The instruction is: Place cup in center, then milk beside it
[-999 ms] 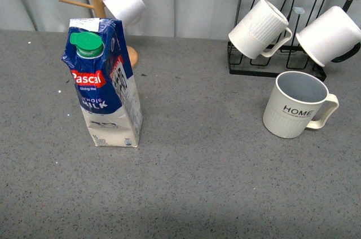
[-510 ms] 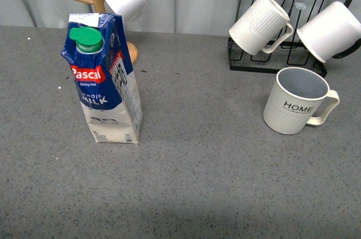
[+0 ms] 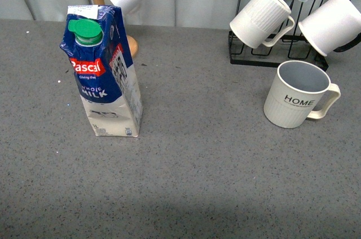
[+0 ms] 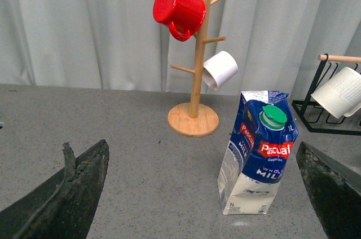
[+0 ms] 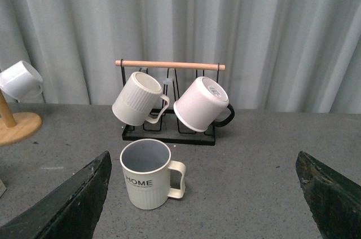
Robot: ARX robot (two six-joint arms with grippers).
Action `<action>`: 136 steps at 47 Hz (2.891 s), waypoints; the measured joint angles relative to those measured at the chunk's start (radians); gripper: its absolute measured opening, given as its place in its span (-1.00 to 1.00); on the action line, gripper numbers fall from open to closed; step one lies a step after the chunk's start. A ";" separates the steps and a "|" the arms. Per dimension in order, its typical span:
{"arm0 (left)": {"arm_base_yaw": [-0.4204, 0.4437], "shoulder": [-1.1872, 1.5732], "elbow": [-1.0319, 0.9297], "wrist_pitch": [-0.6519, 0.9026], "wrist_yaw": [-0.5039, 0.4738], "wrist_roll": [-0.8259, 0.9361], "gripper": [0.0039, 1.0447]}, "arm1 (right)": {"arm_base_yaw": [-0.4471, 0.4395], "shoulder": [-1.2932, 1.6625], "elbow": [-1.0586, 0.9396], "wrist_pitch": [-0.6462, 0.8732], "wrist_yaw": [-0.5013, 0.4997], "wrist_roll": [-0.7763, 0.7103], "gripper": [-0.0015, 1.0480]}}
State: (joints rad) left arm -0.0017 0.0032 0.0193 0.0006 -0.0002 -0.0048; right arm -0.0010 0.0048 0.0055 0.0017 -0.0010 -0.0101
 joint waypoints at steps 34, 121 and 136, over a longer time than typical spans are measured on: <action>0.000 0.000 0.000 0.000 0.000 0.000 0.88 | 0.000 0.000 0.000 0.000 0.000 0.000 0.83; 0.000 0.000 0.000 0.000 0.000 0.000 0.88 | 0.000 0.000 0.000 0.000 0.000 0.000 0.83; 0.000 0.000 0.000 0.000 0.000 0.000 0.88 | 0.000 0.000 0.000 0.000 0.000 0.000 0.83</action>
State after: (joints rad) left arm -0.0017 0.0032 0.0193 0.0006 -0.0002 -0.0048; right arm -0.0010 0.0044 0.0055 0.0017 -0.0010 -0.0097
